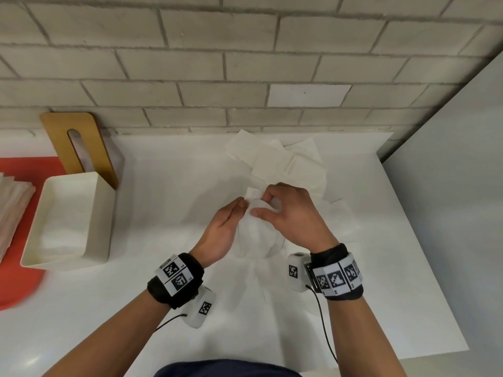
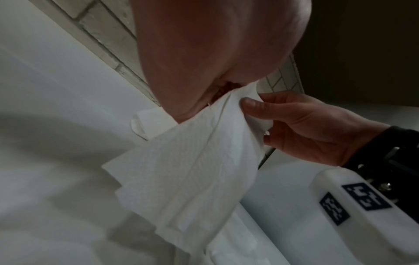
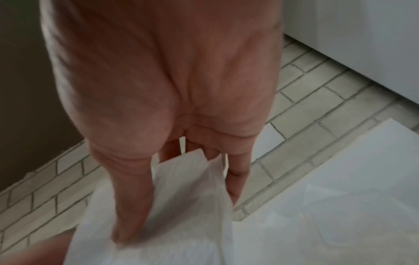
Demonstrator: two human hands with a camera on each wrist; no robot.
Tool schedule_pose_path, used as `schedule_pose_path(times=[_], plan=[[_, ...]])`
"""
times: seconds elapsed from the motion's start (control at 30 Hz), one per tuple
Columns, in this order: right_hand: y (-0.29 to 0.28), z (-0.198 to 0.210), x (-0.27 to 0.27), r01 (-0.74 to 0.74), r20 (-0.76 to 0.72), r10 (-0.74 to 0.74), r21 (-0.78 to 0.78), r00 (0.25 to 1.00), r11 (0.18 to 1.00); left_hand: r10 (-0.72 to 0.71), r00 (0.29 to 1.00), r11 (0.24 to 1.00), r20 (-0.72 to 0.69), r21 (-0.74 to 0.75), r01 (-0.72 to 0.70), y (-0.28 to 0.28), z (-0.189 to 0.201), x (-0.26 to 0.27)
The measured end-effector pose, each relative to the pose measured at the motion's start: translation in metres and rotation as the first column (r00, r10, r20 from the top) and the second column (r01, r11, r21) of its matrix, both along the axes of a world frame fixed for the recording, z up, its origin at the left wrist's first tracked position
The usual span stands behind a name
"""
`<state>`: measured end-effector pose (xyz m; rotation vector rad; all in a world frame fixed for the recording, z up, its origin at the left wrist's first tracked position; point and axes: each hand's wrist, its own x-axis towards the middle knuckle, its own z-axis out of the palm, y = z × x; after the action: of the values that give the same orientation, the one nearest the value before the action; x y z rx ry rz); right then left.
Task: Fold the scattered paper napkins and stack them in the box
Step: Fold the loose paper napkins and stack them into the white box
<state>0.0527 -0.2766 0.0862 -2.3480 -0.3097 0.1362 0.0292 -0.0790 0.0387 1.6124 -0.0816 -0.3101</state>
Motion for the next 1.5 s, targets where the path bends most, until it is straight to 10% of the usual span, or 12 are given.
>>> schedule_pose_path(times=[0.37, 0.47, 0.57, 0.83, 1.03, 1.23, 1.5], plan=[[-0.022, -0.014, 0.025, 0.187, -0.062, -0.18, 0.138, 0.982, 0.973, 0.085, 0.992, 0.979, 0.096, 0.176, -0.101, -0.004, -0.01, -0.003], [-0.079, -0.053, 0.052, 0.34, -0.112, -0.37, -0.221, 0.922, 0.914, 0.176, 0.981, 0.975, 0.083, 0.124, -0.186, 0.007, -0.012, -0.005], [-0.113, -0.09, 0.06, 0.171, -0.277, -0.377, -0.56, 0.884, 0.811, 0.196, 0.978, 0.969, 0.072, 0.136, -0.204, 0.018, -0.013, -0.006], [-0.103, -0.053, 0.028, 0.196, -0.142, -0.231, -0.225, 0.962, 0.954, 0.221, 0.975, 0.96, 0.028, 0.171, -0.222, 0.019, -0.015, -0.002], [-0.044, 0.08, -0.03, -0.431, -0.352, 0.391, -0.039, 0.851, 0.901, 0.125, 0.99, 0.967, 0.067, 0.215, -0.136, 0.002, -0.002, -0.002], [-0.031, 0.042, 0.0, -0.251, 0.017, 0.257, -0.157, 0.966, 0.955, 0.059, 0.997, 0.996, -0.045, 0.065, -0.056, -0.017, 0.018, -0.009], [-0.028, 0.016, 0.002, -0.024, 0.026, 0.025, -0.047, 0.999, 0.999, 0.057, 0.981, 0.986, -0.188, -0.146, -0.085, -0.022, 0.023, -0.013]])
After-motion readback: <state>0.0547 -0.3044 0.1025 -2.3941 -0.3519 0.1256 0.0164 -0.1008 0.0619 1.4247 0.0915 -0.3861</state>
